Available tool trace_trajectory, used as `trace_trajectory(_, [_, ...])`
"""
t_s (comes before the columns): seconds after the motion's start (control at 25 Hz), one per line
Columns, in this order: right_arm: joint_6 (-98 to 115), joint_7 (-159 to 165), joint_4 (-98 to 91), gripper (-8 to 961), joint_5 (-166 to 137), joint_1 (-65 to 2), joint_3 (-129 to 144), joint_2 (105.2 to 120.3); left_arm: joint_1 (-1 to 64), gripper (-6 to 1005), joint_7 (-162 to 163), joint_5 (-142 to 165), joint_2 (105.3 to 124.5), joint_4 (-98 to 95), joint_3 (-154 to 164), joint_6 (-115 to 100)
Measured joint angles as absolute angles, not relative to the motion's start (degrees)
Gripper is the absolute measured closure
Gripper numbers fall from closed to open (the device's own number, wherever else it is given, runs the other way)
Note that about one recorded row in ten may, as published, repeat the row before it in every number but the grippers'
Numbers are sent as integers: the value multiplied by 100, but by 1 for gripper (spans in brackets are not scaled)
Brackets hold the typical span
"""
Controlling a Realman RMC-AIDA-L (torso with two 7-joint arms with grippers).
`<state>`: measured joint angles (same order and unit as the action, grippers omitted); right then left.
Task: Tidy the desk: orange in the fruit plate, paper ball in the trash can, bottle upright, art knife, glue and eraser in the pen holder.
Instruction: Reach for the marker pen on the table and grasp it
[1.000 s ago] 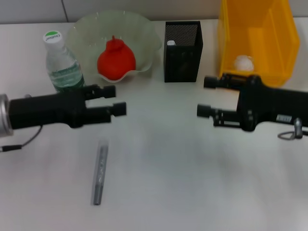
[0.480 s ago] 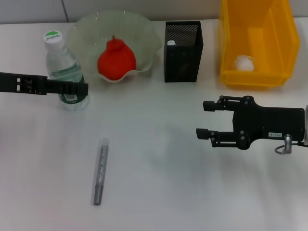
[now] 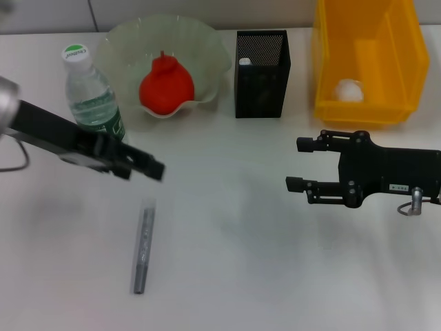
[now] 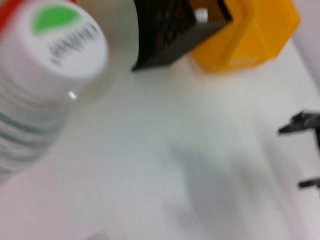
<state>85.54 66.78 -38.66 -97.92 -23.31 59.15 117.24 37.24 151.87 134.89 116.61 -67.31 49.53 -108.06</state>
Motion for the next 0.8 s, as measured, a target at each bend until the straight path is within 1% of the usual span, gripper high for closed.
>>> trace_trajectory(0.04, [8554, 6677, -3867, 223, -9792, -2330, 5904, 11720, 3900, 271, 15352, 13780, 11746, -6714, 5262, -10806])
trace_trajectory(0.2, [8555, 6676, -3876, 223, -9792, -2329, 5893, 11711, 4190, 272, 15576, 14357, 11858, -6674, 5799, -10750])
trace_trajectory(0.8, [8562, 6695, -3944, 223, -9760, -2347, 5882, 11714, 4243, 279, 16476, 14443, 11896, -6363, 7481, -9873])
